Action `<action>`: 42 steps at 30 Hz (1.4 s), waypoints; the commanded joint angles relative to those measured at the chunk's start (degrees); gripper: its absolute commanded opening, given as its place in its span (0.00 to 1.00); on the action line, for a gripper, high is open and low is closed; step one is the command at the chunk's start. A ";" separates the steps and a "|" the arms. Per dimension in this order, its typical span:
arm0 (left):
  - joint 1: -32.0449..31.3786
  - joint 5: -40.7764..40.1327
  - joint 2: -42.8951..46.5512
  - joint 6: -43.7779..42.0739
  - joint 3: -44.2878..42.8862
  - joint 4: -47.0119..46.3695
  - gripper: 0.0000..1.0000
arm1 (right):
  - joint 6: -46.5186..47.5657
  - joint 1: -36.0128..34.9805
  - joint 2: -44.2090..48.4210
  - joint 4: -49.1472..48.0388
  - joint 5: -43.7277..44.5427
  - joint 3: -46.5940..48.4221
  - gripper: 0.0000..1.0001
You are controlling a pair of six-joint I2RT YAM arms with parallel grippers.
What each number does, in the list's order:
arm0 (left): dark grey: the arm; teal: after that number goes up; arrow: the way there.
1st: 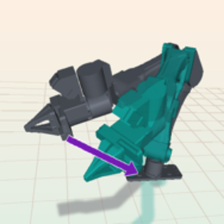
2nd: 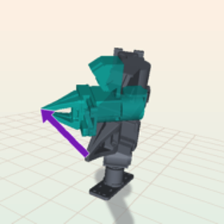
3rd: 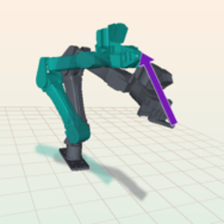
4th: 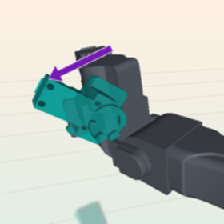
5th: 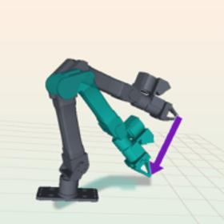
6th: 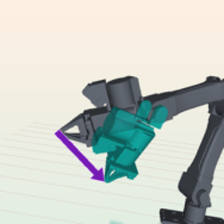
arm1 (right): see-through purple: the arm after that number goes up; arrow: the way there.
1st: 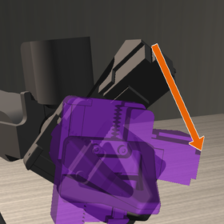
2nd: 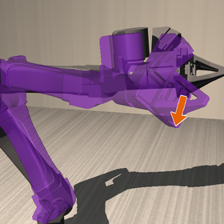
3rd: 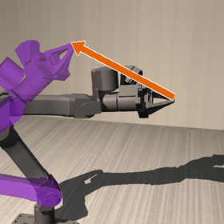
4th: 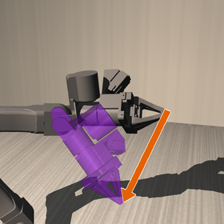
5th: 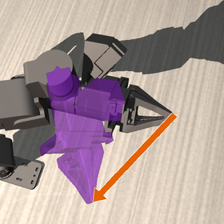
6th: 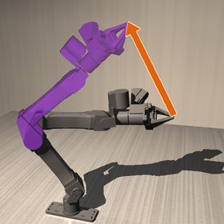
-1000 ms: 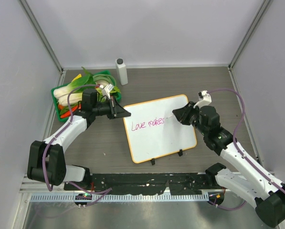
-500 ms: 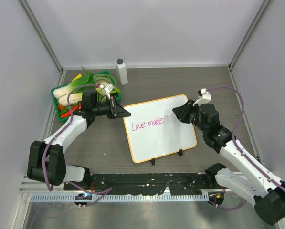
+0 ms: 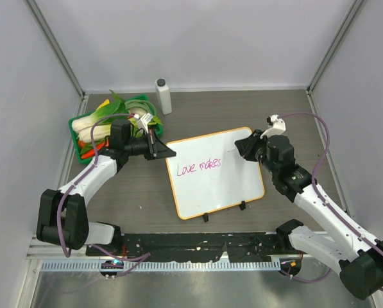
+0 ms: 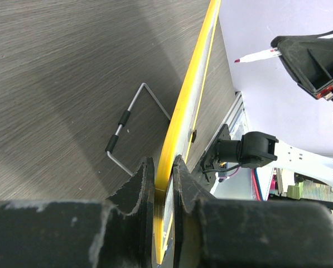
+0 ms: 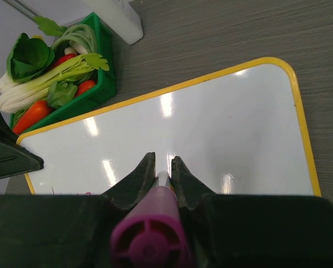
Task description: Write a sentence on the whiteboard
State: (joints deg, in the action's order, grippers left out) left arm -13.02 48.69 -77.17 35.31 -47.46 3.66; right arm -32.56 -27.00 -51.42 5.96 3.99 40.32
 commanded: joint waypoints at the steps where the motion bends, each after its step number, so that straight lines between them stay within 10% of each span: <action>1: -0.52 -9.75 -1.06 -5.25 1.41 4.16 0.00 | 2.93 0.99 -1.05 -1.30 3.66 3.98 0.01; 42: -0.52 -9.75 -1.06 -5.78 0.70 5.13 0.00 | 2.06 1.78 -7.21 -5.60 -2.23 -2.96 0.01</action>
State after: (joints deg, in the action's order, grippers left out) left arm -13.02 48.21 -77.19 35.53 -47.46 4.08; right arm -30.13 -25.36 -59.13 0.84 2.61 38.74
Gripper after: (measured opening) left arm 0.131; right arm 0.201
